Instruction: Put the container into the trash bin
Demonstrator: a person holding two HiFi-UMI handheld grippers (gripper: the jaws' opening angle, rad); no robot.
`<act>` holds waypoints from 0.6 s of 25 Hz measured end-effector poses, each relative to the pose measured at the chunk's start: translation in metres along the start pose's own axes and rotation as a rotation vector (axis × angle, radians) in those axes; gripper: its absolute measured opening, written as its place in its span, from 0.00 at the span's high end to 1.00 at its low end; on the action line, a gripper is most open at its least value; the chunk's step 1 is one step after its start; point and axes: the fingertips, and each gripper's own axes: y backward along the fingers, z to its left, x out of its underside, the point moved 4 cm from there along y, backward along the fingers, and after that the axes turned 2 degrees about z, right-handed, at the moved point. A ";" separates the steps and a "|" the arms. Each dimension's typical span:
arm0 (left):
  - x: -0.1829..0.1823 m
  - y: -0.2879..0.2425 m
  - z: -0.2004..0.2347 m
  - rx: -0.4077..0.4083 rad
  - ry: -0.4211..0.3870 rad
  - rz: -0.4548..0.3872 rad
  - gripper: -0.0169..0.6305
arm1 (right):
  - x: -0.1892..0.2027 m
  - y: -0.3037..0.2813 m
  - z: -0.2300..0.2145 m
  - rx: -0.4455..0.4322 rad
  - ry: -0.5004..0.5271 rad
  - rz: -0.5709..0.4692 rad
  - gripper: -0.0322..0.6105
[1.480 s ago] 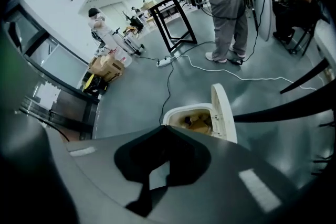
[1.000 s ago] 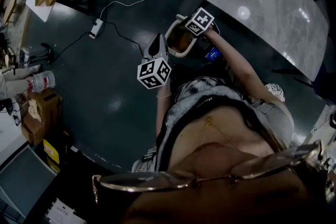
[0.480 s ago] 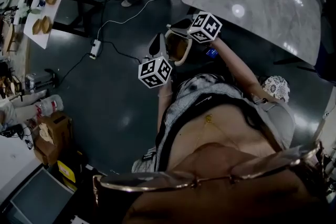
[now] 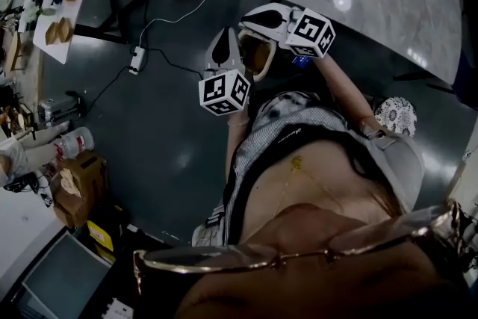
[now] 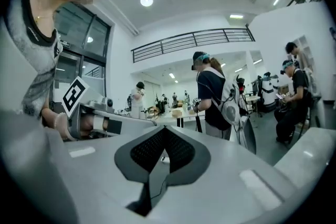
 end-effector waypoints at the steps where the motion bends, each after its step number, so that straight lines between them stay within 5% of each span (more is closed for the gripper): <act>1: -0.002 0.000 -0.002 0.006 -0.013 -0.008 0.97 | -0.004 0.002 0.002 -0.001 0.013 -0.025 0.91; 15: -0.019 0.002 -0.020 0.046 -0.076 -0.061 0.97 | -0.033 0.015 0.015 -0.033 0.085 -0.155 0.91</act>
